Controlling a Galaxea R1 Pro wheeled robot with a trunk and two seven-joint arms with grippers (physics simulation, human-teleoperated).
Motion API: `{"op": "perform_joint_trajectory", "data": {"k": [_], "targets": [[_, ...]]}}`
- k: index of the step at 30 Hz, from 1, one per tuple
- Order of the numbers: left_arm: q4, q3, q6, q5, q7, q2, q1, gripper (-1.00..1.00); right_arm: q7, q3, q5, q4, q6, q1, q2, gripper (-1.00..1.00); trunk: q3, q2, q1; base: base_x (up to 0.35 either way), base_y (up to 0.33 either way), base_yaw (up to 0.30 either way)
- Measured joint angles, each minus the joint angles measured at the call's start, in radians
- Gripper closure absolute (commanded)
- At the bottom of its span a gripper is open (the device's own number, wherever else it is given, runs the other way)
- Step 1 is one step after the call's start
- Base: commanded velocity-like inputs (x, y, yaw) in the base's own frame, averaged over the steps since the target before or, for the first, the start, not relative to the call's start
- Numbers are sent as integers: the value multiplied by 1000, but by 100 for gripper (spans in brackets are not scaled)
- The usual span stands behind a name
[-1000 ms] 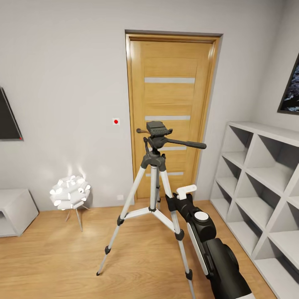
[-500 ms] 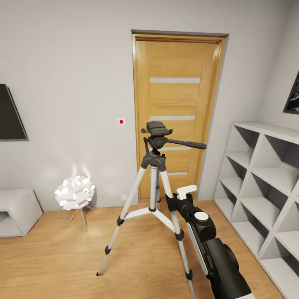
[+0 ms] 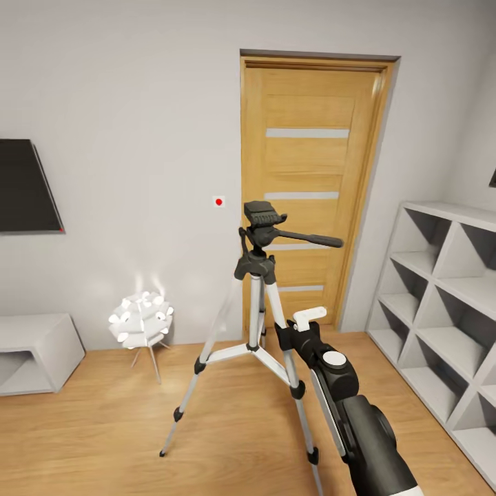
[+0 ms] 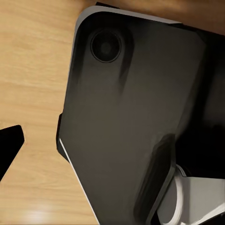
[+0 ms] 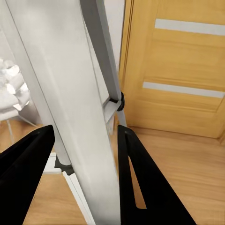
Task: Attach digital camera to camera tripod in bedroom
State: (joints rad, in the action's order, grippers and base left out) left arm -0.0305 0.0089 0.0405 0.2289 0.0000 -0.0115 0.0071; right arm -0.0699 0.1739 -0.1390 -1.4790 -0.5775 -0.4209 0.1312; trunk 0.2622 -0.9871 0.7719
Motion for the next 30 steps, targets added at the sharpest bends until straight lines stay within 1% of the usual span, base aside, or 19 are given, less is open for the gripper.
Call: {"op": "perform_joint_trajectory", "data": {"k": [10,16,20,30], "targets": [[0,-1,0,0,0,1,0,-100,0,-1,3,2,4,0,-1,100,0,0,0,34,319,0],[0,-1,0,0,0,1,0,-100,0,-2,4,2,9,0,-4,100,0,0,0,82,233,0],[0,-1,0,0,0,1,0,-100,0,-2,3,2,9,0,-7,100,0,0,0,79,123,0],[0,-1,0,-3,0,0,0,-100,0,-2,3,1,9,0,-7,100,0,0,0,12,17,0]]}}
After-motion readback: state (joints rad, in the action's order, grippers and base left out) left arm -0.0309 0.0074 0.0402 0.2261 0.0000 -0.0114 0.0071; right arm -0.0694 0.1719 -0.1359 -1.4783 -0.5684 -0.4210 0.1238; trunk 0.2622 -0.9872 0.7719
